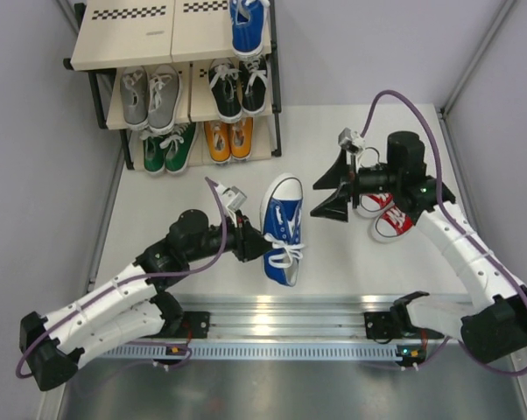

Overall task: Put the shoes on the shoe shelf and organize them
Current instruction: Pick up the shoe at the center of the board.

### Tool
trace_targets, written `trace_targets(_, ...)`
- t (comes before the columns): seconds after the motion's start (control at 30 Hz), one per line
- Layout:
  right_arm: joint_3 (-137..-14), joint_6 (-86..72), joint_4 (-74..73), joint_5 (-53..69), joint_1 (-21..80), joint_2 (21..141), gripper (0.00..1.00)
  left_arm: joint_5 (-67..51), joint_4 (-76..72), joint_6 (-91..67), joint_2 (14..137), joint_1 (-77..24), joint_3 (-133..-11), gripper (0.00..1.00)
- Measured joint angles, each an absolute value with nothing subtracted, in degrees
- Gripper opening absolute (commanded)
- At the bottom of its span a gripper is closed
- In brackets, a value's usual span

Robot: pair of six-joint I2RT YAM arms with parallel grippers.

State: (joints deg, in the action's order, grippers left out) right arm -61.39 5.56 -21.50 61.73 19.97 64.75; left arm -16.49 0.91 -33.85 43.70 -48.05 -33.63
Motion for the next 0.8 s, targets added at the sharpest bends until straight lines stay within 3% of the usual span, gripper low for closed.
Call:
trace_targets(0.3,-61.19,-7.66,-11.22,66.28,27.29,67.57,0.95,-27.86,3.51,-29.95,46.61,-48.05,-37.32,0.0)
trace_targets(0.4,-61.17,-11.84,-7.44,66.96,27.99,67.94,0.74,-30.5,3.07,-29.95,48.62,-48.05,-38.72,0.0)
trace_targets(0.43,-61.17,-13.72,-5.78,67.22,28.18,68.05,0.6,-31.07,2.92,-29.91,49.39,-48.05,-39.22,0.0)
trace_targets(0.5,-61.04,-17.37,-1.98,67.83,28.58,68.16,0.42,-31.35,2.48,-29.8,50.5,-48.05,-39.62,0.0)
trace_targets(0.53,-60.73,-19.31,0.3,68.1,28.73,68.16,0.23,-31.29,2.24,-29.54,50.92,-48.05,-39.66,0.0)
trace_targets(0.6,-60.49,-21.17,3.05,68.23,28.71,68.29,0.0,-30.68,1.48,-29.43,51.03,-48.16,-39.68,0.0)
trace_targets(0.67,-60.4,-22.46,4.73,68.25,28.53,68.49,0.0,-28.62,1.41,-29.43,50.13,-48.34,-39.7,0.01)
trace_targets(0.7,-60.4,-22.81,5.32,68.01,28.4,68.51,0.0,-27.24,1.52,-29.41,49.58,-48.49,-39.7,0.08)
trace_targets(0.77,-60.42,-23.79,6.52,67.26,27.86,68.51,0.0,-23.53,1.69,-29.41,47.94,-48.88,-39.7,0.3)
trace_targets(0.8,-60.42,-24.56,7.2,66.59,27.35,68.51,0.0,-21.61,1.98,-29.41,47.0,-48.99,-39.7,0.47)
